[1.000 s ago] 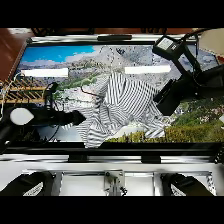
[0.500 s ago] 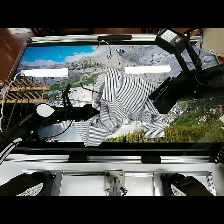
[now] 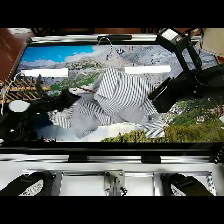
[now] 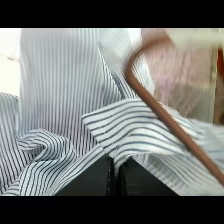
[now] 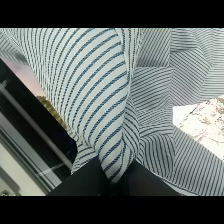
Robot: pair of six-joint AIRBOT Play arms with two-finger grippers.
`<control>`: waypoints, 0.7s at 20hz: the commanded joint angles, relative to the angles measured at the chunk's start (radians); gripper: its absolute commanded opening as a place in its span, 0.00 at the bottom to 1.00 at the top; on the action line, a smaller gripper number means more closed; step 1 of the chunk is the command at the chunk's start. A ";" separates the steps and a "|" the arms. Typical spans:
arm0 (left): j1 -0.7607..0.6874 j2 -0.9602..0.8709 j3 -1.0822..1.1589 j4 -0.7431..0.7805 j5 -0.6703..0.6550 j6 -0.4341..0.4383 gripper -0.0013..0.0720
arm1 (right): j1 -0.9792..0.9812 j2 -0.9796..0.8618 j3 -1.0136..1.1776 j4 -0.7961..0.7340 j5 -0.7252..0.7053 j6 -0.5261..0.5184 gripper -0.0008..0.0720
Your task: Fold the shirts.
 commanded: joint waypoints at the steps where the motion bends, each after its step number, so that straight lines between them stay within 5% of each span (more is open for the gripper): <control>1: 0.161 0.026 0.006 -0.016 -0.055 0.003 0.09 | 0.000 0.000 0.001 0.102 -0.005 -0.043 0.13; 14: 0.300 0.026 0.111 -0.011 -0.220 0.085 0.09 | 0.000 0.000 0.001 0.079 -0.133 -0.070 0.13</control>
